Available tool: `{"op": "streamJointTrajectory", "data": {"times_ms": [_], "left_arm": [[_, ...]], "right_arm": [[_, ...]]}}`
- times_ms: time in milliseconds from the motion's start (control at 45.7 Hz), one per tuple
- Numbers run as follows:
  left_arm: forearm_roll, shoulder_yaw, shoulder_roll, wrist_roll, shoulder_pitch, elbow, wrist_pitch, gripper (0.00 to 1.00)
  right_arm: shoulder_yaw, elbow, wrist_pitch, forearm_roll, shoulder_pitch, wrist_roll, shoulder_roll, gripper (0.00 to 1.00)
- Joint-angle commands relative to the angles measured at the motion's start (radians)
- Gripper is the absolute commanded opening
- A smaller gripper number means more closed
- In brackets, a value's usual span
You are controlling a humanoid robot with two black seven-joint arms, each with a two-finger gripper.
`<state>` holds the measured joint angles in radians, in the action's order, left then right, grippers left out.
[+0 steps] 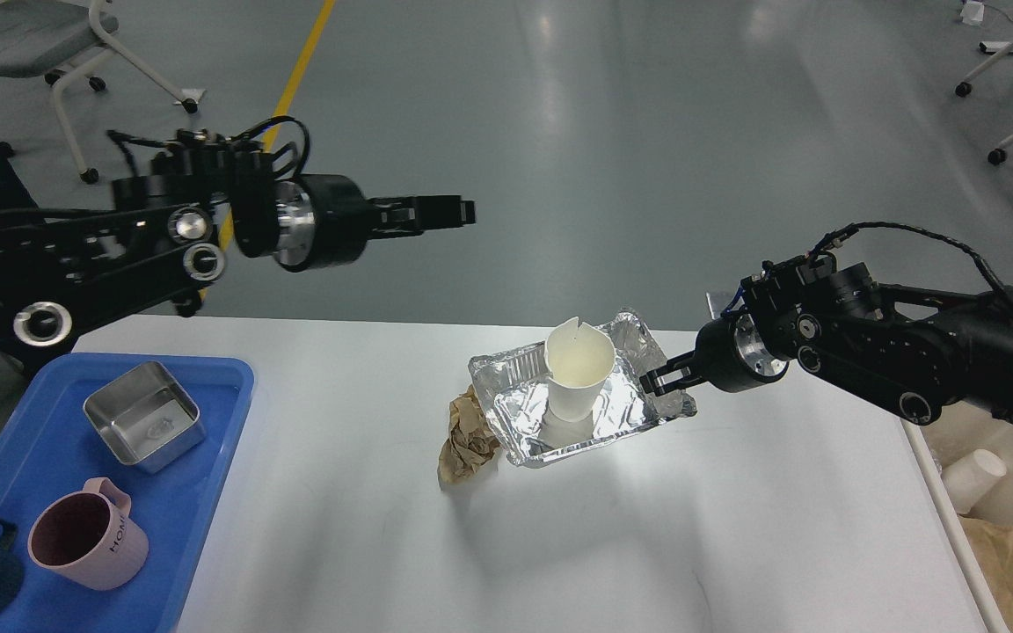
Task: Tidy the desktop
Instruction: 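Withdraw the left gripper back toward the blue tray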
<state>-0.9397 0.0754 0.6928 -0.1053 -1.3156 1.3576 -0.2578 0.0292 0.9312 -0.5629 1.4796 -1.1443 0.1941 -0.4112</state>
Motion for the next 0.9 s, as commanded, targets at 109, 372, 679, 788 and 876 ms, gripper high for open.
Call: {"op": "streamJointTrajectory", "data": {"times_ms": [109,372,679,788,876], "left_arm": [[0.002,0.003,0.391,0.012,0.110,0.179,0.066,0.90],[0.053,0.003,0.570,0.122,0.308,0.216,0.161,0.94],[0.076,0.003,0.633,0.162,0.529,0.275,0.325,0.94],[0.085,0.003,0.642,0.193,0.549,0.273,0.341,0.94],[0.102,0.001,0.634,0.193,0.549,0.268,0.362,0.94]], "right_arm": [[0.000,-0.002,0.000,0.001,0.000,-0.001,0.003,0.00],[-0.002,-0.002,-0.002,0.001,0.000,-0.001,0.003,0.00],[-0.002,-0.002,0.000,0.001,0.000,-0.001,-0.008,0.00],[-0.002,-0.002,-0.002,0.001,0.000,-0.001,-0.008,0.00],[-0.002,-0.002,0.000,0.001,0.000,-0.001,-0.004,0.00]]}}
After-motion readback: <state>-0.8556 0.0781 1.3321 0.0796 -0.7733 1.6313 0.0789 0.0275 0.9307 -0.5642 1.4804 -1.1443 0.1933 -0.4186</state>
